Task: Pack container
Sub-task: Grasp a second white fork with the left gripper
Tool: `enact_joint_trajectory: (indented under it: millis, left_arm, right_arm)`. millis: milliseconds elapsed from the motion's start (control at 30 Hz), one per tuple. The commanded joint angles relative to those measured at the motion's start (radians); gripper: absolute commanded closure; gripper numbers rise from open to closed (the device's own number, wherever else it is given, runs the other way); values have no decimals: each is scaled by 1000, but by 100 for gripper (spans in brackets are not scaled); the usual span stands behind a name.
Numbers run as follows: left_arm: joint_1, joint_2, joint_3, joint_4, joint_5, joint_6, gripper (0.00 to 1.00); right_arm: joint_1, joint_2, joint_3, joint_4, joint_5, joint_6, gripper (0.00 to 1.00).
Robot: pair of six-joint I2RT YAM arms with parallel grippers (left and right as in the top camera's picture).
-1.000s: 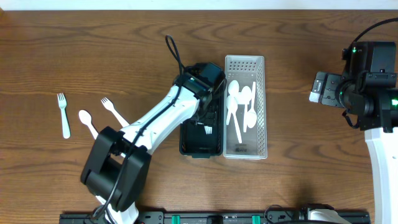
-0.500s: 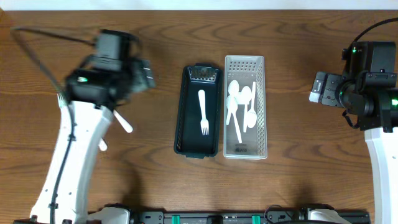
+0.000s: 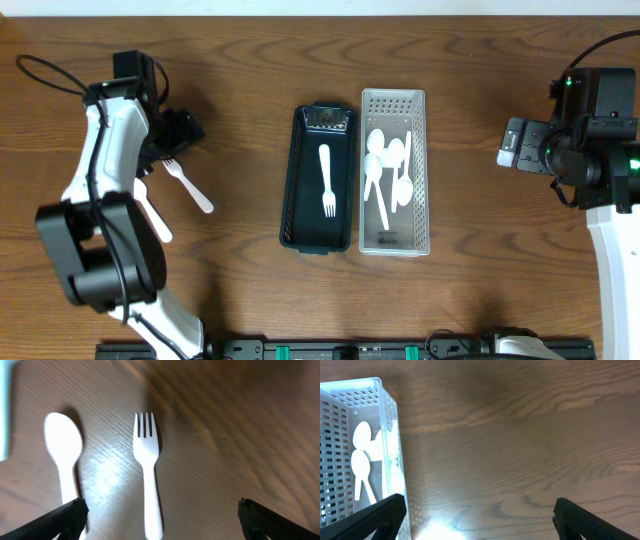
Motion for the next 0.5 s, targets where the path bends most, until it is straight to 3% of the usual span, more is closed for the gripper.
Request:
enact_joint_trajectory:
  millis: [0,467]
  left_arm:
    - [19,68,-5,3,55,-7,2]
    - [24,200,-5,57,55,0,1]
  right_arm:
    - [-4,7,-6,-1,0,9,2]
    - [-4,7,-6,-1,0,2,2]
